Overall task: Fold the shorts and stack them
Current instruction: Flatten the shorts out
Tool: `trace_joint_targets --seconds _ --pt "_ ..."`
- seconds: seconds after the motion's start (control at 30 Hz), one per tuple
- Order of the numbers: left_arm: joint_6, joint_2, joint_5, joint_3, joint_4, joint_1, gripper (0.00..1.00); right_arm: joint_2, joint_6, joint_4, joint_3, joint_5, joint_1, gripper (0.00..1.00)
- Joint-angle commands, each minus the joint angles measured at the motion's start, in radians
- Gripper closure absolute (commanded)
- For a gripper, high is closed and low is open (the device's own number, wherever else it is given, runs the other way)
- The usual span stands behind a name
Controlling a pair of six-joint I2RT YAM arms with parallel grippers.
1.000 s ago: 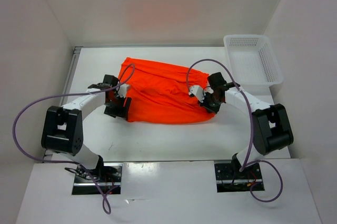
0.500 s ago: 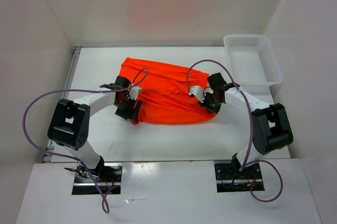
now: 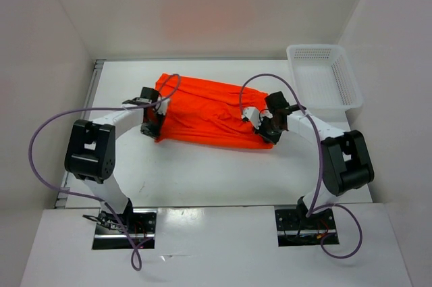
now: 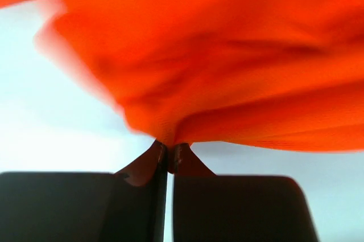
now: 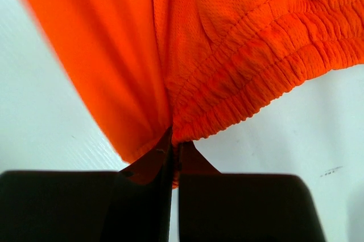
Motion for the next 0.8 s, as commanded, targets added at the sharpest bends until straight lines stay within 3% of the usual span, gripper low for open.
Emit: trace_joint_targets --seconds 0.0,0.13,0.33,0.53,0.77 --pt "0.004 -0.064 -0.274 0.065 0.032 0.142 1.00 0.023 0.037 0.047 0.072 -0.027 -0.006 1.00" --pt "0.004 -0.215 -0.347 0.053 -0.011 0.184 1.00 0.034 0.024 0.036 0.095 -0.062 -0.006 1.00" --pt "0.004 -0.429 -0.409 -0.154 -0.080 0.014 1.00 0.043 -0.027 0.004 0.095 -0.080 0.072 1.00" --pt "0.004 -0.450 -0.429 -0.298 -0.163 -0.061 1.00 0.043 -0.055 -0.030 0.086 -0.080 0.108 1.00" --pt "0.004 -0.461 -0.354 -0.373 -0.232 -0.200 0.86 0.034 -0.102 -0.039 0.043 -0.022 0.117 1.00"
